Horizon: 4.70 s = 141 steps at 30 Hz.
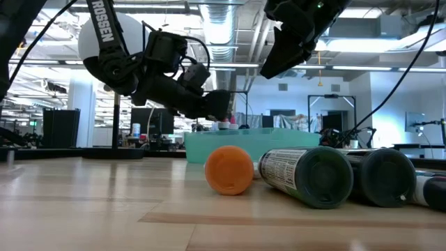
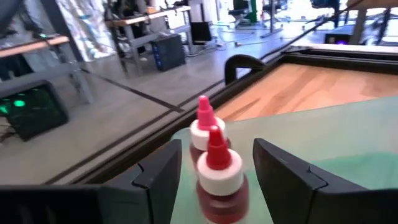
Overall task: Pick & Place food coloring
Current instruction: Put the large black food coloring bottle into the green bin
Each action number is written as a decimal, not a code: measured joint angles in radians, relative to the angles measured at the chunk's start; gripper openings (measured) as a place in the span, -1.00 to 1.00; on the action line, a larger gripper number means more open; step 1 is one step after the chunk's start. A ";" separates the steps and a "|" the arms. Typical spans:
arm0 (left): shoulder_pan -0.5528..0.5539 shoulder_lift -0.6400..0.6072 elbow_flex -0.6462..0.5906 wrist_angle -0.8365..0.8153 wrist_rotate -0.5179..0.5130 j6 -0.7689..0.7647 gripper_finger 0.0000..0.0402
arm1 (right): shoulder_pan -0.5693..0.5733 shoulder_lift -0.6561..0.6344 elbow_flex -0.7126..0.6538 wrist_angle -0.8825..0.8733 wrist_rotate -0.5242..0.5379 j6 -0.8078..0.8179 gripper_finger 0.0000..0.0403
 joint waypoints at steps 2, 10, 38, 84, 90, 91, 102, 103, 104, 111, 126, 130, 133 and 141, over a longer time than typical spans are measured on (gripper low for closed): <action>-0.008 0.000 0.000 0.020 -0.028 0.017 -0.03 | 0.000 0.000 0.000 0.000 0.000 0.000 -0.19; -0.061 0.000 0.000 0.161 -0.168 0.162 -0.03 | 0.000 0.000 0.000 -0.001 0.000 0.001 -0.19; -0.857 -0.728 -0.135 -0.711 -0.199 0.157 -0.03 | 0.152 0.000 0.000 0.090 -0.128 0.206 -0.19; -0.945 -0.732 -0.134 -0.931 -0.183 -0.047 -0.03 | 0.391 0.400 0.225 -0.266 -0.358 1.073 -0.03; -0.944 -0.732 -0.134 -0.934 -0.183 -0.047 -0.03 | 0.381 0.410 0.227 -0.266 -0.384 1.098 0.13; -0.944 -0.732 -0.134 -0.933 -0.183 -0.047 -0.03 | 0.380 0.410 0.227 -0.266 -0.381 1.099 0.14; -0.944 -0.731 -0.134 -0.937 -0.183 -0.055 -0.03 | 0.367 0.464 0.229 -0.189 -0.367 1.101 0.12; -0.944 -0.732 -0.134 -0.937 -0.183 -0.055 -0.03 | 0.367 0.473 0.229 -0.187 -0.375 1.100 0.12; -0.944 -0.732 -0.134 -0.937 -0.183 -0.055 -0.03 | 0.367 0.478 0.227 -0.194 -0.387 1.099 0.12; -0.944 -0.732 -0.134 -0.942 -0.183 -0.062 -0.03 | 0.368 0.482 0.227 -0.217 -0.391 1.087 0.12; -0.939 -0.732 -0.134 -0.940 -0.183 -0.066 -0.03 | 0.364 0.481 0.227 -0.294 -0.392 0.869 0.12; -0.924 -0.732 -0.134 -0.940 -0.183 -0.074 -0.03 | 0.364 0.481 0.227 -0.294 -0.393 0.784 0.12; -0.914 -0.732 -0.134 -0.940 -0.183 -0.082 -0.03 | 0.363 0.481 0.227 -0.295 -0.409 0.722 0.12; -0.903 -0.732 -0.134 -0.940 -0.183 -0.092 -0.03 | 0.357 0.480 0.227 -0.309 -0.419 0.542 0.12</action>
